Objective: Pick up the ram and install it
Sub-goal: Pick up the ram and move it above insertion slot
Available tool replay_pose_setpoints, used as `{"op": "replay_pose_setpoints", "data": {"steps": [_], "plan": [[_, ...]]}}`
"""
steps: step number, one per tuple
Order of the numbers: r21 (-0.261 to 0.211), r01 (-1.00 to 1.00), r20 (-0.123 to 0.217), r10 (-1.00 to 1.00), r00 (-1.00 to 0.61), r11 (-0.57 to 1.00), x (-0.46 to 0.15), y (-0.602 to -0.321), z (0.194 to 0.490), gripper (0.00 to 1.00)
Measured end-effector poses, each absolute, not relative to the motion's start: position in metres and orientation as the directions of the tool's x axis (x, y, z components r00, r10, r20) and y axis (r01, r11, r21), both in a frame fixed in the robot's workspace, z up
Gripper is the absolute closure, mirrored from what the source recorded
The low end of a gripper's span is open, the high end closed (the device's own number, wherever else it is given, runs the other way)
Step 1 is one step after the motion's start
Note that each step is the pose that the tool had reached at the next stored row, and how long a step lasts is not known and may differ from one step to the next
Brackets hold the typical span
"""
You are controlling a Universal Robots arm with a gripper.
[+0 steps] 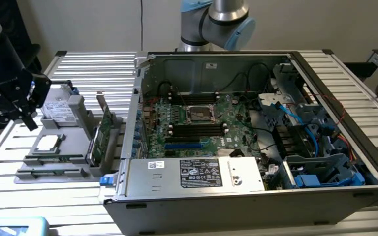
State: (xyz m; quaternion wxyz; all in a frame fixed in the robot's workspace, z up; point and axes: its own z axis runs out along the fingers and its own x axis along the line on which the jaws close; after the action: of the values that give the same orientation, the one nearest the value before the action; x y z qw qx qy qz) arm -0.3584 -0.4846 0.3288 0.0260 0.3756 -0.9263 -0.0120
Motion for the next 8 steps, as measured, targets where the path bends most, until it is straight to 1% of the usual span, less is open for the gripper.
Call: {"op": "replay_pose_setpoints", "data": {"steps": [8], "plan": [[0.041,-0.792,0.039,-0.793,-0.609,0.610,-0.3584,-0.4846,0.3285,0.89]]}}
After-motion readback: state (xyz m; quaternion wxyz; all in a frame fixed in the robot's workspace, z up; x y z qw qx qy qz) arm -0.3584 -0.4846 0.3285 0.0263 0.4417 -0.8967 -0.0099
